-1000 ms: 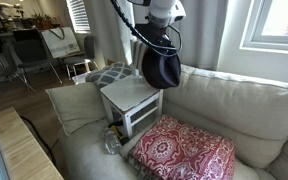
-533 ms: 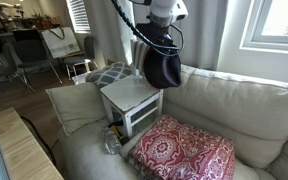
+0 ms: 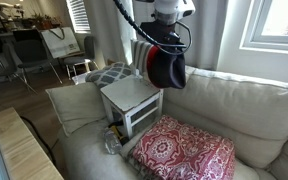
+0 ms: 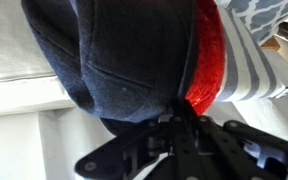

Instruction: Lift the black and red hats, hang the red hat on the chair and put the black hat on the chair seat

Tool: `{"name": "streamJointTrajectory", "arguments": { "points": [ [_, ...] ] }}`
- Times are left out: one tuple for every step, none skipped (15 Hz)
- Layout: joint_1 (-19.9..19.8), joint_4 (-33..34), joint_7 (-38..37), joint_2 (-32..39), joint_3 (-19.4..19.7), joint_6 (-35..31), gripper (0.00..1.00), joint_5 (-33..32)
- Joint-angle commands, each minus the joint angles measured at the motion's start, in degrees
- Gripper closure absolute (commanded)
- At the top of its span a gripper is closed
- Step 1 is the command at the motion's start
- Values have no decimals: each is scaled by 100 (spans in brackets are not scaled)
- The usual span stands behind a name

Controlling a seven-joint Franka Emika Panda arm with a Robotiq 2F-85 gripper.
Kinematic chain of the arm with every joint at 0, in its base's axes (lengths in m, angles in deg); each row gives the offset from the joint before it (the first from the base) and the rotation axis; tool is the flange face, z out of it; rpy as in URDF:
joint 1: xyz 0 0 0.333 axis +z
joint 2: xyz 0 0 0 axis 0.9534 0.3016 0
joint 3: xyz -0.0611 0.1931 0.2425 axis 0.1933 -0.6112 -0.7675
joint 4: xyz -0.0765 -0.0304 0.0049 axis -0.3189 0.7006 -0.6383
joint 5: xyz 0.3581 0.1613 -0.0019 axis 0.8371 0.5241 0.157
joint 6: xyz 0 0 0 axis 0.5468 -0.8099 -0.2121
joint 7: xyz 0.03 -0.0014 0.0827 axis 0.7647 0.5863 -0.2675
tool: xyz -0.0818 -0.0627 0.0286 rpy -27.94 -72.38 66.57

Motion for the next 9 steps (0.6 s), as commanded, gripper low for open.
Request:
{"name": "streamJointTrajectory", "arguments": {
  "points": [
    [-10, -54, 39, -81, 41, -143, 99, -74],
    [-11, -64, 7, -86, 52, -151, 99, -118],
    [-16, -66, -2, -93, 56, -152, 99, -139],
    [-10, -69, -12, -100, 73, -194, 99, -182],
    [-8, -70, -21, -105, 85, -237, 99, -215],
    [-7, -74, -52, -110, 104, -280, 99, -271],
    [-10, -80, -63, -116, 118, -323, 99, -320],
    [-19, -81, -70, -119, 124, -366, 99, -358],
    [-27, -86, -77, -122, 129, -413, 99, -400]
  ]
}}
